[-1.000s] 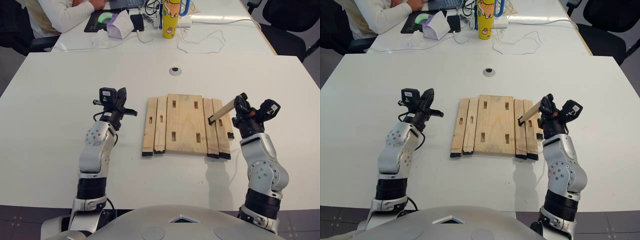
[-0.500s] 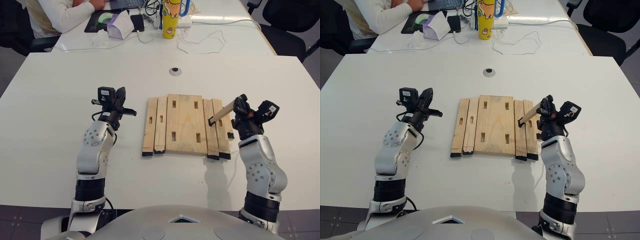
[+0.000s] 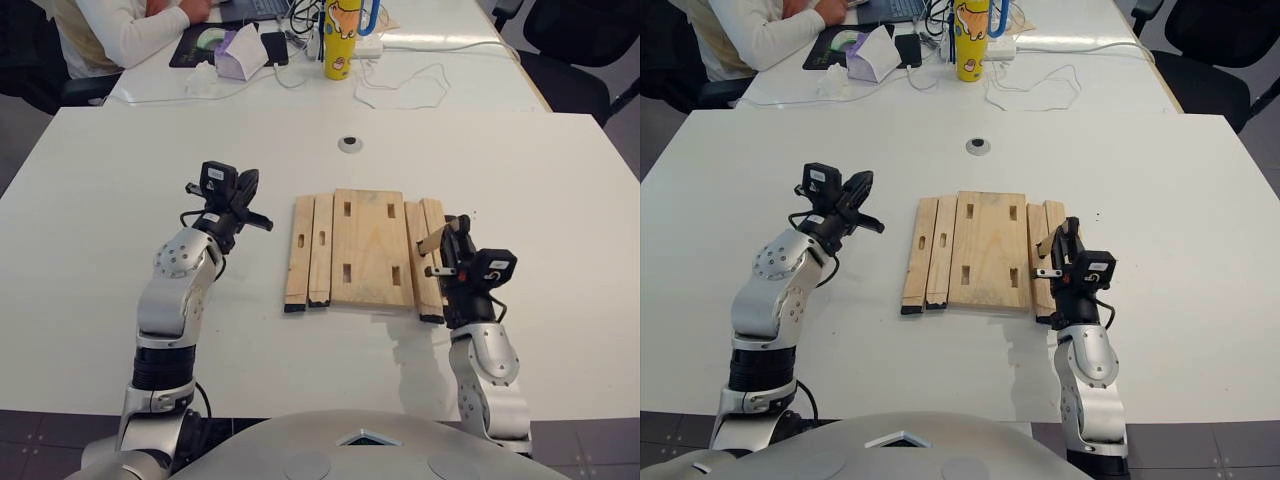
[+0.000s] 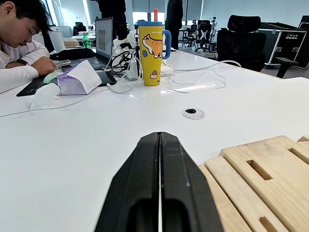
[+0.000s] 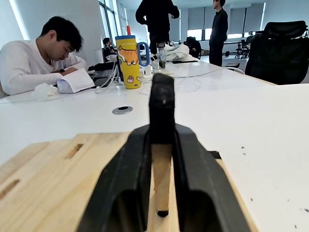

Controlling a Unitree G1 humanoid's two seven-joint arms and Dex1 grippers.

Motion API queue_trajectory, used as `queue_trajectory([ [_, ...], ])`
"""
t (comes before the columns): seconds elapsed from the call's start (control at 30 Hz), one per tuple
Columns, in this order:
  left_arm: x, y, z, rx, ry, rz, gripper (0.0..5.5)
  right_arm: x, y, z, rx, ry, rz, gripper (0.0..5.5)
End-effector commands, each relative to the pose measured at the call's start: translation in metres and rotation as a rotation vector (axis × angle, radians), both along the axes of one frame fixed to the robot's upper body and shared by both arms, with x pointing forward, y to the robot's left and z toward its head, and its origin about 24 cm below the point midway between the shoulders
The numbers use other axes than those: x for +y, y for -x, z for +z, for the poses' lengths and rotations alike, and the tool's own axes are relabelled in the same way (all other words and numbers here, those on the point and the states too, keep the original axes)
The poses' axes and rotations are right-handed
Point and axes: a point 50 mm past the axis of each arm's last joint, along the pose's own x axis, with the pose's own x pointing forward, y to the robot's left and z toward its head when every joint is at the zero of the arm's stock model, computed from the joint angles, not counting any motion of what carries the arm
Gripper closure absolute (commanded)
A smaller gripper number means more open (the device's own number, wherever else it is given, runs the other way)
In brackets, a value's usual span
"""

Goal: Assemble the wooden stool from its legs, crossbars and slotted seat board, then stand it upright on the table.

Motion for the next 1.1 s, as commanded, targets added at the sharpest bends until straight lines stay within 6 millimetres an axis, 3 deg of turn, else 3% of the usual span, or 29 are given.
queue_trajectory([
  [0.03, -0.004, 0.000, 0.002, -0.012, 0.002, 0.002, 5.50, 0.000, -0.005, -0.021, 0.164, 0.058, 0.034, 5.05],
  [0.33, -0.006, 0.001, 0.000, -0.026, 0.031, 0.050, 5.50, -0.006, -0.028, -0.006, 0.150, 0.068, 0.057, 5.05],
  [0.53, -0.007, 0.002, -0.003, -0.031, 0.045, 0.076, 5.50, -0.007, -0.040, 0.008, 0.089, 0.084, 0.090, 4.04],
  [0.73, -0.007, 0.001, -0.003, -0.041, 0.052, 0.091, 5.50, -0.006, -0.052, 0.037, -0.057, 0.099, 0.076, 4.04],
  [0.97, -0.009, 0.002, -0.004, -0.052, 0.056, 0.103, 5.50, -0.005, -0.068, 0.102, -0.320, 0.150, 0.036, 4.04],
  [1.1, -0.010, 0.002, -0.004, -0.057, 0.062, 0.112, 5.50, 0.006, -0.076, 0.147, -0.452, 0.167, 0.075, 4.62],
])
